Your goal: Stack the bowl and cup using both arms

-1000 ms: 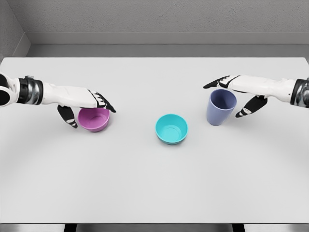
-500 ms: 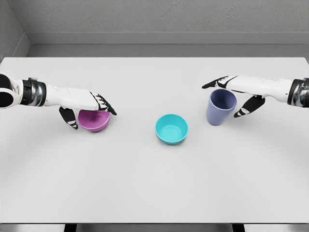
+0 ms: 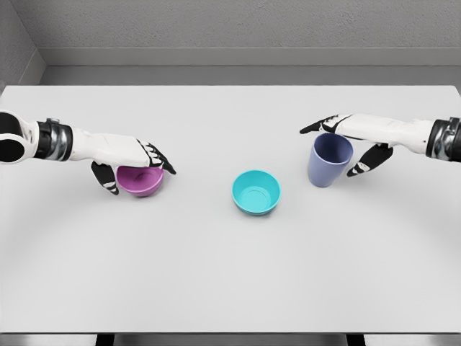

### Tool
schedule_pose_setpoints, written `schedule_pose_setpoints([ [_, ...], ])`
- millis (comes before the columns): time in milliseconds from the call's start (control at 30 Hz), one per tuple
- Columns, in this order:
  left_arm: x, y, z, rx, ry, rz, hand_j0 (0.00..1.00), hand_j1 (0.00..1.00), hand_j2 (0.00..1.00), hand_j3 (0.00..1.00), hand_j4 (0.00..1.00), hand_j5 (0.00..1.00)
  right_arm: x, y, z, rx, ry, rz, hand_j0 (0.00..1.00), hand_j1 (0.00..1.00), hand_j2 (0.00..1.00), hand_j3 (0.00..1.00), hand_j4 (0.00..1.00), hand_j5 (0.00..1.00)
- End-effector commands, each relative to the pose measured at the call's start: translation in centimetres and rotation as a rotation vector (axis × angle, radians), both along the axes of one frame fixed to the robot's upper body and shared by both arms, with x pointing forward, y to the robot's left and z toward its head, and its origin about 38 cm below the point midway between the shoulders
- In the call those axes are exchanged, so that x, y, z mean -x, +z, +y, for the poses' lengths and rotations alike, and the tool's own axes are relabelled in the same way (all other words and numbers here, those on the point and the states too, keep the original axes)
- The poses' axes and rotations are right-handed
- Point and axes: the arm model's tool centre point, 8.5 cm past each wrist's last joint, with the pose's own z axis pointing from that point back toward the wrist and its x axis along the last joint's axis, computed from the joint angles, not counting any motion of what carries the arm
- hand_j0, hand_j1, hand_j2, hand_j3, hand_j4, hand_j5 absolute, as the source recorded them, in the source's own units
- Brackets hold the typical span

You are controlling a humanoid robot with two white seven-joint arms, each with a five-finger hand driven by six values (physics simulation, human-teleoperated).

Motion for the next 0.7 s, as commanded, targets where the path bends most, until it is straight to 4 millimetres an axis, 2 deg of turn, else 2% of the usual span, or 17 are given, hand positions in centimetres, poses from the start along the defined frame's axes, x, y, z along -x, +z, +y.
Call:
schedule_pose_setpoints([
  [0,-0.02,0.16,-0.09,0.007,0.001,-0.001,1.0,1.0,1.0,1.0,1.0,1.0,0.03,-0.11,0.04,-0.003,-0.001,0.005,1.0,1.0,1.0,1.0,1.0,1.0],
  [667,-0.11,0.08,-0.1,0.001,0.001,-0.003,1.0,1.0,1.0,1.0,1.0,1.0,-0.41,-1.06,0.29,-0.005,-0.011,0.022,1.0,1.0,1.0,1.0,1.0,1.0],
])
